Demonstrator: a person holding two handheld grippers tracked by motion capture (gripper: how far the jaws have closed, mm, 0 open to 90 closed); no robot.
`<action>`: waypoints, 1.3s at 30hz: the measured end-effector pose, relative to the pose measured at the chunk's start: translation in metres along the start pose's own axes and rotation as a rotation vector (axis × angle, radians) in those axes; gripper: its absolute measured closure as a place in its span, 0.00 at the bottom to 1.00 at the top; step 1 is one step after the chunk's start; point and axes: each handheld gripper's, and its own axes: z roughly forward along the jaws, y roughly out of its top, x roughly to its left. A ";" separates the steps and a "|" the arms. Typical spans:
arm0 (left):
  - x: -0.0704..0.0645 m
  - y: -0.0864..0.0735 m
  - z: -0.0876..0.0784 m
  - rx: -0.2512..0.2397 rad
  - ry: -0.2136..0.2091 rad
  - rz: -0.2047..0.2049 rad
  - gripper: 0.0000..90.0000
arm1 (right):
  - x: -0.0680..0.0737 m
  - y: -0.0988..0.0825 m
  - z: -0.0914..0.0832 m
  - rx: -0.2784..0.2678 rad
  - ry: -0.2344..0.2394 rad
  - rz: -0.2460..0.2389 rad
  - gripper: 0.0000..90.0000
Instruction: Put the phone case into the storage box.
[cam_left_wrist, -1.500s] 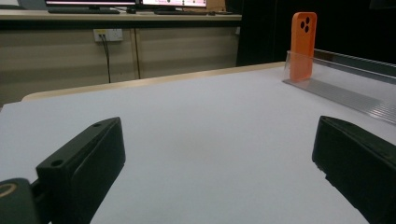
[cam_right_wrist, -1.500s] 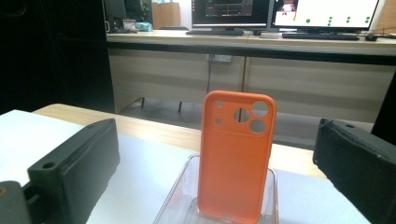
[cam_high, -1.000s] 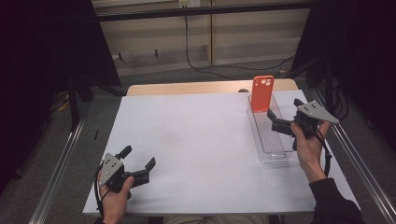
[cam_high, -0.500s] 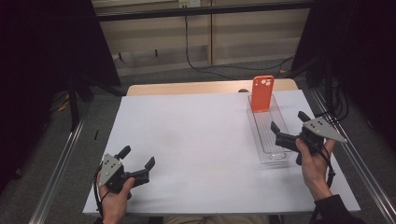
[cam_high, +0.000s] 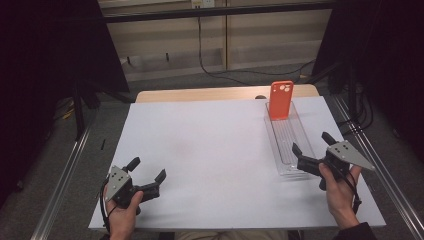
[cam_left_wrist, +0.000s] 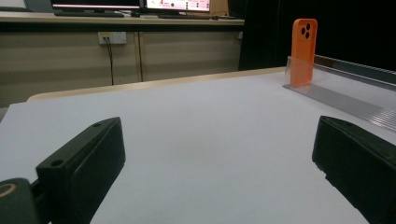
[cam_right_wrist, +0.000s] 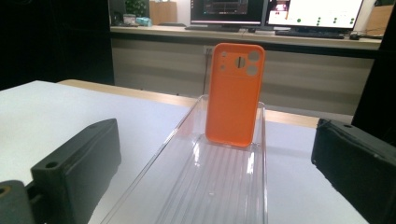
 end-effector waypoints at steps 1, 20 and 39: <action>0.000 0.000 0.000 0.002 0.001 0.001 0.03 | 0.000 -0.001 -0.002 0.000 0.000 0.001 0.01; 0.001 -0.001 -0.004 -0.001 0.024 0.005 0.03 | 0.003 -0.021 -0.028 0.037 0.018 0.006 0.01; 0.002 -0.003 -0.004 0.015 0.029 0.003 0.03 | 0.005 -0.033 -0.039 0.051 0.002 -0.002 0.00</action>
